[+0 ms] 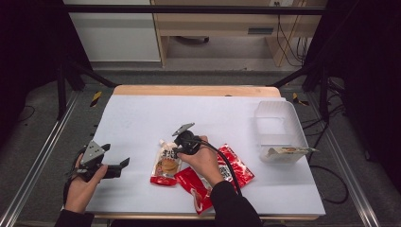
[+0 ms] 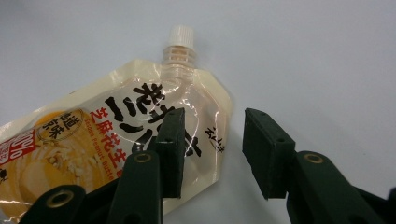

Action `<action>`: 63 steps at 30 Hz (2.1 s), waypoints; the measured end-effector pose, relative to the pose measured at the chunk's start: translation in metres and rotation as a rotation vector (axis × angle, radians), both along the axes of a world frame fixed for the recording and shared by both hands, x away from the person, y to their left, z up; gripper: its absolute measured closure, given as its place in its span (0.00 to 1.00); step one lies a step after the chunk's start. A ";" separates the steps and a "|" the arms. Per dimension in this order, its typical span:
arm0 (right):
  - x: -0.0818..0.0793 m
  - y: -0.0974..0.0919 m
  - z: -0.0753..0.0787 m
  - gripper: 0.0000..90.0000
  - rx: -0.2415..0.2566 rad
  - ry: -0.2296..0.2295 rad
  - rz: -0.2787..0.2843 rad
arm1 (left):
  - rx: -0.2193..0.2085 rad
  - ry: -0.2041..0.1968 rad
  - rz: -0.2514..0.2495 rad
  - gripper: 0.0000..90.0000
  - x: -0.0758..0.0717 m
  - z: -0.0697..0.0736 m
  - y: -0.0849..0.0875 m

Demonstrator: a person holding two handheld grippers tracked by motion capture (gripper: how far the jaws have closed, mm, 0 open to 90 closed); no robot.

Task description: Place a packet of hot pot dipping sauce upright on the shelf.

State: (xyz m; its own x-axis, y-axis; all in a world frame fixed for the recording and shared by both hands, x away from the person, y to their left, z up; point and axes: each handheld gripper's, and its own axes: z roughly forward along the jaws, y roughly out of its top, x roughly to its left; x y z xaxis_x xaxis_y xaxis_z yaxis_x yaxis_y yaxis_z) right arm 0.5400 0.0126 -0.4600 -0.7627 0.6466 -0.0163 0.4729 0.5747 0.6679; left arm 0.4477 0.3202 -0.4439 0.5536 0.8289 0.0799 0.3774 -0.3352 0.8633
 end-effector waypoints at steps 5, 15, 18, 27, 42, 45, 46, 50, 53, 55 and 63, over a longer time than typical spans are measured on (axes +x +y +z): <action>0.001 0.000 -0.002 0.65 0.015 0.016 -0.013 | -0.002 -0.004 -0.004 0.08 -0.001 0.000 -0.001; 0.002 -0.001 -0.008 0.63 0.028 0.044 -0.016 | 0.005 0.002 -0.011 0.08 -0.001 0.000 -0.001; 0.001 -0.001 -0.009 0.64 0.021 0.052 -0.021 | 0.006 0.001 -0.015 0.08 -0.001 0.000 -0.002; -0.003 0.001 -0.009 0.74 0.007 0.068 -0.005 | 0.013 0.006 -0.028 0.08 0.000 -0.001 -0.004; -0.011 0.009 0.002 0.99 0.012 0.005 0.036 | 0.027 0.008 -0.057 0.09 0.000 -0.002 -0.008; -0.012 0.011 0.005 0.99 0.017 -0.007 0.037 | 0.027 0.008 -0.058 0.09 0.000 -0.001 -0.008; -0.012 0.012 0.006 0.99 0.025 -0.016 0.040 | 0.026 0.007 -0.057 0.09 0.000 -0.001 -0.008; -0.013 0.014 0.013 0.99 0.046 -0.044 0.046 | 0.023 0.007 -0.056 0.09 0.000 -0.001 -0.007; -0.014 0.015 0.019 1.00 0.066 -0.055 0.049 | 0.022 0.007 -0.056 0.09 0.000 -0.001 -0.007; -0.014 0.016 0.024 1.00 0.080 -0.068 0.055 | 0.022 0.007 -0.057 0.09 0.000 -0.001 -0.007; -0.023 0.021 0.050 1.00 0.118 -0.135 0.085 | 0.006 0.008 -0.055 0.10 -0.001 0.000 -0.005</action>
